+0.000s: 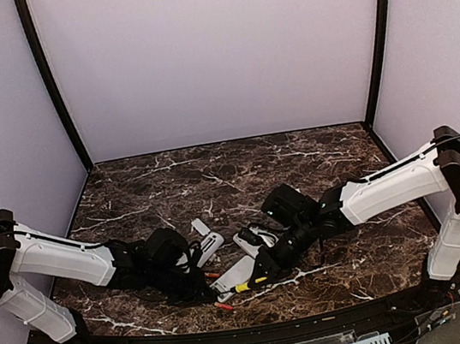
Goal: Unload the batteries from the remote control
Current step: Remove the battery from the remote control without the battery cover.
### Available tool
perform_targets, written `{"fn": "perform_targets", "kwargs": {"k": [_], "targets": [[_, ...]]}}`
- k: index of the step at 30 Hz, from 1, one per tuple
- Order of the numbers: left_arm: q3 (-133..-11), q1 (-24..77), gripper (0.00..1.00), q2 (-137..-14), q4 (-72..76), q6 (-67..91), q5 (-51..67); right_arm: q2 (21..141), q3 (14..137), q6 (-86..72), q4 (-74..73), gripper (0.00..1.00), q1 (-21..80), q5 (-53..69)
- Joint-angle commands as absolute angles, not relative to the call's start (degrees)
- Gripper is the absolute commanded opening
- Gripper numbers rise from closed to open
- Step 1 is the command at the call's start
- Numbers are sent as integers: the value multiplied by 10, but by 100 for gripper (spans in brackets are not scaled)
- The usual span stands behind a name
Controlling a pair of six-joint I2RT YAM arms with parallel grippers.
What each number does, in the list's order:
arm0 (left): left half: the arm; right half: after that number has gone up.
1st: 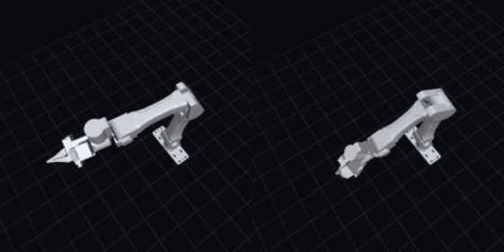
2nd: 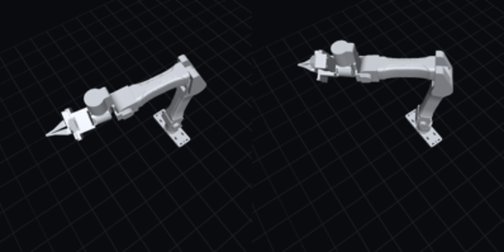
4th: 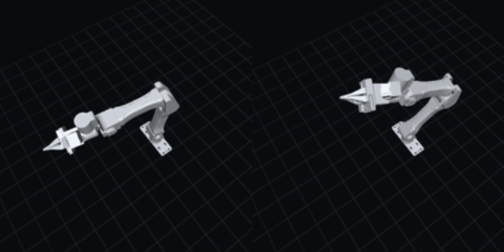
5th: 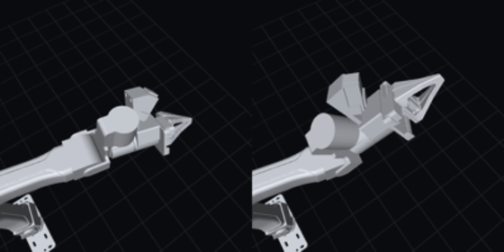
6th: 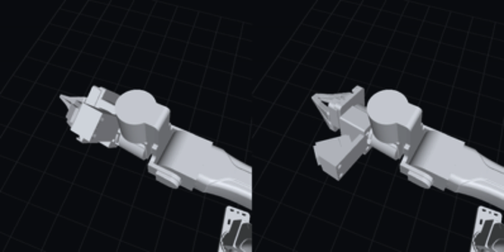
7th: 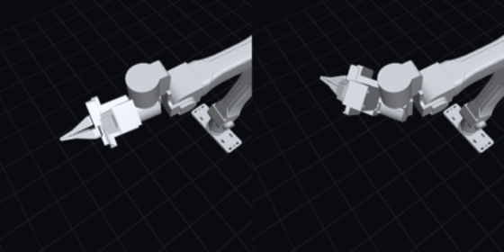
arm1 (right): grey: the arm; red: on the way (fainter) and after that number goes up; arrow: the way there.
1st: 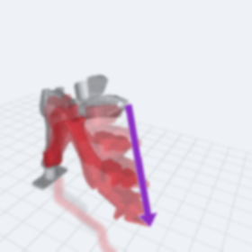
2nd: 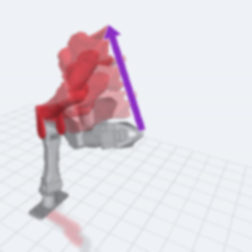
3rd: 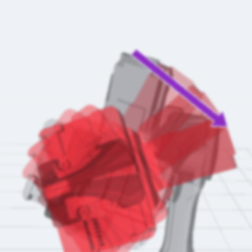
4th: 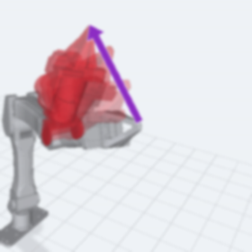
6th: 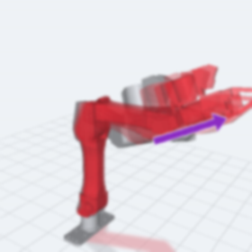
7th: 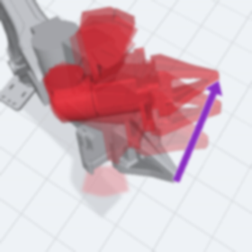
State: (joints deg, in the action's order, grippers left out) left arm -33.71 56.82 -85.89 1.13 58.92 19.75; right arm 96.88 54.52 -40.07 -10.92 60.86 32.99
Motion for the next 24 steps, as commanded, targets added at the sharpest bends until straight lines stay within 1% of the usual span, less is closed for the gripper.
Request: {"fn": "perform_targets", "kwargs": {"k": [1, 8, 10, 12, 16, 18, 19, 24], "targets": [[-331, 570, 3, -876, -15, 583, 175, 982, 526, -420, -77, 0, 605, 353], [-332, 570, 2, -872, -23, 583, 168, 980, 525, -422, -78, 0, 604, 349], [-331, 571, 1, -860, -34, 583, 154, 979, 524, -423, -78, 0, 604, 347], [-331, 571, 3, -832, -51, 580, 133, 978, 522, -425, -78, 0, 603, 343], [-343, 569, 12, -752, -106, 563, 88, 974, 514, -433, -71, 0, 602, 339], [-362, 566, 18, -710, -141, 551, 76, 973, 513, -436, -68, 0, 601, 339], [-365, 560, 20, -701, -152, 547, 73, 973, 513, -436, -68, 0, 601, 338], [-379, 523, 31, -652, -205, 514, 94, 970, 523, -440, -66, 0, 599, 333]]}}
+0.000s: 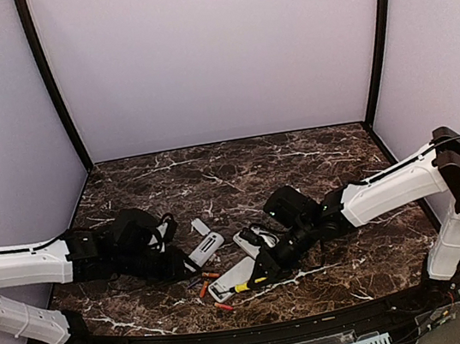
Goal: Unload the batteries from the remote control
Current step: Remove the battery from the remote control without the battery cover, then place the screwdriver at the center of the board.
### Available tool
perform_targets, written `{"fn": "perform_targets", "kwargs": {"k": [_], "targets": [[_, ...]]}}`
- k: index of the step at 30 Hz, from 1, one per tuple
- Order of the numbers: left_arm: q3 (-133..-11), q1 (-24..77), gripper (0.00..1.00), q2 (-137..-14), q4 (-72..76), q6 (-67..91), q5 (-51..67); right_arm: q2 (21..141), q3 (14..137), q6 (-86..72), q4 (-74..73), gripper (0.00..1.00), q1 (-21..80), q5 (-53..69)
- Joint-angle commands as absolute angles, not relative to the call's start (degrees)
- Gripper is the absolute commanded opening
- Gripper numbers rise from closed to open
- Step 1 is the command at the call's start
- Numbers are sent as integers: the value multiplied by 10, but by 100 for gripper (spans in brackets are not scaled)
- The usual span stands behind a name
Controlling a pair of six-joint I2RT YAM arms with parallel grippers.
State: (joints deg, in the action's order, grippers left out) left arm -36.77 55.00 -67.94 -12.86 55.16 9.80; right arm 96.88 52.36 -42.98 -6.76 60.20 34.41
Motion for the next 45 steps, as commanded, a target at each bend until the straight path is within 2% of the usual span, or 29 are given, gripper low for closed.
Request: {"fn": "perform_targets", "kwargs": {"k": [1, 6, 12, 17, 23, 38, 45], "targets": [[-381, 508, 32, -648, -218, 502, 103, 969, 525, -440, -66, 0, 599, 332], [-421, 463, 44, -631, -276, 447, 105, 962, 531, -445, -69, 0, 599, 325], [-458, 444, 51, -630, -319, 403, 103, 952, 537, -456, -69, 0, 598, 318], [-459, 425, 61, -637, -318, 388, 115, 945, 548, -457, -80, 0, 598, 313], [-458, 390, 68, -635, -312, 369, 134, 942, 560, -455, -84, 0, 598, 312], [-479, 317, 71, -627, -326, 316, 159, 948, 570, -461, -90, 0, 600, 316], [-492, 284, 72, -620, -327, 289, 154, 916, 587, -441, -128, 0, 607, 261]]}}
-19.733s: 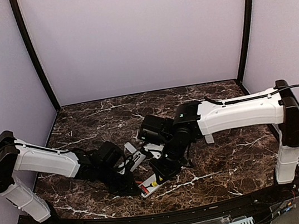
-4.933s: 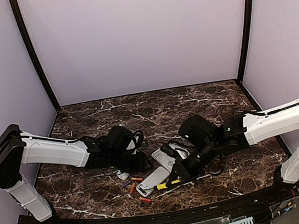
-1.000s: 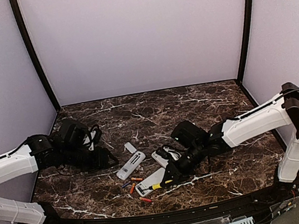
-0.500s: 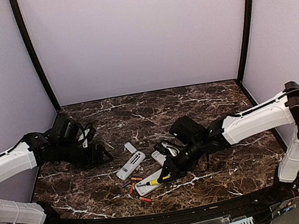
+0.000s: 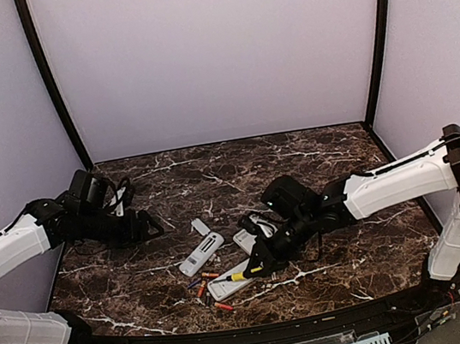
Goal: Unload the batteries from the remote control
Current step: Place the screwdriver at the center of the board.
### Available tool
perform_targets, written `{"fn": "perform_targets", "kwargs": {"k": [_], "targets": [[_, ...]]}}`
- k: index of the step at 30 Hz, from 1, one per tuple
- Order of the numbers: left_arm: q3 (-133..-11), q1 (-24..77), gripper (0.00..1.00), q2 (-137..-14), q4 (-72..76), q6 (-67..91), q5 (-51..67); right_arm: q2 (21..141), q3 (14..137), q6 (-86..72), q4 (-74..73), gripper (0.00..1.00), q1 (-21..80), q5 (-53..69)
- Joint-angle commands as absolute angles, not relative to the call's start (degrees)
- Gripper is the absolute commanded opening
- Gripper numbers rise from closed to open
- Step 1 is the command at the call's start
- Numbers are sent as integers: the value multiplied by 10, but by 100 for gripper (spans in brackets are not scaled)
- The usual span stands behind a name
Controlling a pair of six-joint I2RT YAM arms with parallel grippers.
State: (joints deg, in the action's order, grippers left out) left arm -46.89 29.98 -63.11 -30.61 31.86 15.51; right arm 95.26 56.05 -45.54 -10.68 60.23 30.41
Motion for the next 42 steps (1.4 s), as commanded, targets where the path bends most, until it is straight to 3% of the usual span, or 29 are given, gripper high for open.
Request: {"fn": "perform_targets", "kwargs": {"k": [1, 7, 8, 16, 20, 26, 38, 42], "targets": [[-495, 276, 73, -621, -329, 286, 151, 906, 589, -437, -143, 0, 607, 247], [-541, 217, 79, -625, -342, 239, 124, 831, 598, -428, -238, 0, 602, 93], [-555, 175, 84, -615, -323, 216, 124, 797, 588, -428, -270, 0, 574, 29], [-554, 36, 89, -579, -284, 169, 124, 758, 506, -400, -156, 0, 486, 6], [-550, 29, 90, -548, -288, 156, 54, 778, 483, -391, -87, 0, 457, -13], [-530, 29, 90, -515, -282, 155, 40, 832, 479, -389, -52, 0, 446, -46], [-516, 29, 90, -521, -263, 187, 77, 883, 421, -446, 29, 0, 445, -47], [-521, 29, 90, -530, -268, 189, 74, 900, 421, -457, 27, 4, 446, -51]]}}
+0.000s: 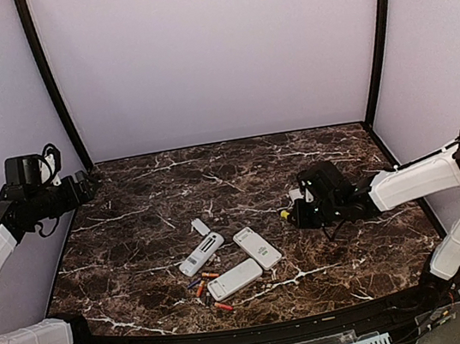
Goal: Unload the batteries from the remote control
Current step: Place the screwdriver at the center of the board.
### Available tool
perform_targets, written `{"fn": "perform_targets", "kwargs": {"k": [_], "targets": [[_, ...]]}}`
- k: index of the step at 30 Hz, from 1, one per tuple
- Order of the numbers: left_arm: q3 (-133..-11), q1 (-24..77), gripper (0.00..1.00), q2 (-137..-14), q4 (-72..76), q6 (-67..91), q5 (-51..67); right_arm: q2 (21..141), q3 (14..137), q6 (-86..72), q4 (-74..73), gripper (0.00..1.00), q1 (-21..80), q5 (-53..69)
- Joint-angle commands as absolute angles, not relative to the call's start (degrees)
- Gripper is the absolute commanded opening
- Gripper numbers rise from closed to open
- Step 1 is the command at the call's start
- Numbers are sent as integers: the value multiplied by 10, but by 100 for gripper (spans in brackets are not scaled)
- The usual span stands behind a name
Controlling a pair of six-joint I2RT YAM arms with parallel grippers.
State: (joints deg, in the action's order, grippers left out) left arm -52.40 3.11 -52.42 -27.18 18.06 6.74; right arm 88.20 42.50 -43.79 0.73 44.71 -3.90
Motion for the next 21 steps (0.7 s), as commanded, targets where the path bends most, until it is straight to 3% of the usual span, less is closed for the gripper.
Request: {"fn": "perform_targets", "kwargs": {"k": [1, 6, 16, 21], "targets": [[-521, 29, 90, -530, -267, 189, 74, 902, 421, -460, 26, 7, 446, -52], [-519, 29, 90, -525, -265, 189, 72, 905, 420, -466, 25, 26, 446, -55], [-519, 29, 90, -522, -265, 189, 79, 901, 421, -463, 16, 50, 446, -53], [-518, 29, 92, -519, -267, 201, 78, 859, 424, -448, -21, 67, 446, -68]]}}
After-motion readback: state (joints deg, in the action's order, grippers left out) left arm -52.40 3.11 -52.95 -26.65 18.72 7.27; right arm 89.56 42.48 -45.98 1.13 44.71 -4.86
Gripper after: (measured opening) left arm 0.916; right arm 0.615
